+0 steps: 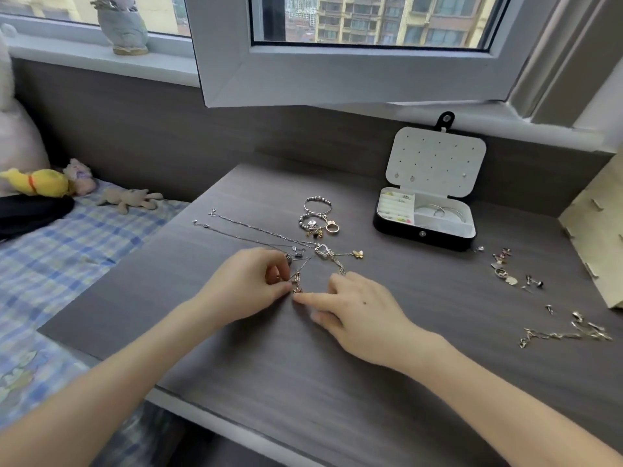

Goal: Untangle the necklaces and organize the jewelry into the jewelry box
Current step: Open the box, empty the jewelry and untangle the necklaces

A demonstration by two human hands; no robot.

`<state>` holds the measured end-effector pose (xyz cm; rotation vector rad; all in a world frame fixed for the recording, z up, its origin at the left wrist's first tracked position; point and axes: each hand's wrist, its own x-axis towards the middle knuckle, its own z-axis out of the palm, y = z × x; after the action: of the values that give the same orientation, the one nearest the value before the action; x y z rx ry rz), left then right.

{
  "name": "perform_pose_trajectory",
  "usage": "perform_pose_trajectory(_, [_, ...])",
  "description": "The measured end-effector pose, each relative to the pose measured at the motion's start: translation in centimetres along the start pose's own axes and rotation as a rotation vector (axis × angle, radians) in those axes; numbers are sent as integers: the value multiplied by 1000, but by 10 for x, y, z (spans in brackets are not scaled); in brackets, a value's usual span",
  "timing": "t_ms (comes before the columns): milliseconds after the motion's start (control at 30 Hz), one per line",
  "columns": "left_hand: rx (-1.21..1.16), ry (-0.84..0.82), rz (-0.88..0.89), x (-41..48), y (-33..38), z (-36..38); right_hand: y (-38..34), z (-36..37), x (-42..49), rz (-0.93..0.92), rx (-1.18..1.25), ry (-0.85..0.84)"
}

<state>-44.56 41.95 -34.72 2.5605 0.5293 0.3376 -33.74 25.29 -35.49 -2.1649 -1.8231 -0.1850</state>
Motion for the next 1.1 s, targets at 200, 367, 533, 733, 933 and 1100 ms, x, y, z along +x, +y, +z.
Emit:
perform_pose_trajectory(200, [32, -125, 4, -13, 10, -7, 5, -14, -19, 22, 158, -185])
perform_pose_trajectory(367, [48, -300, 37, -26, 37, -7, 16, -34, -49, 36, 235, -286])
perform_pose_trajectory(533, [0, -471, 93, -30, 74, 8, 37, -54, -79, 127, 278, -338])
perform_pose_trajectory(733, [-203, -678, 75, -26, 115, 32, 60, -70, -106, 229, 308, -320])
perform_pose_trajectory(933, [-419, -668, -3, -16, 122, 32, 73, -80, -124, 292, 402, -273])
perform_pose_trajectory(1100, [-305, -453, 121, -5, 110, 36, 63, -74, -126, 303, 579, -169])
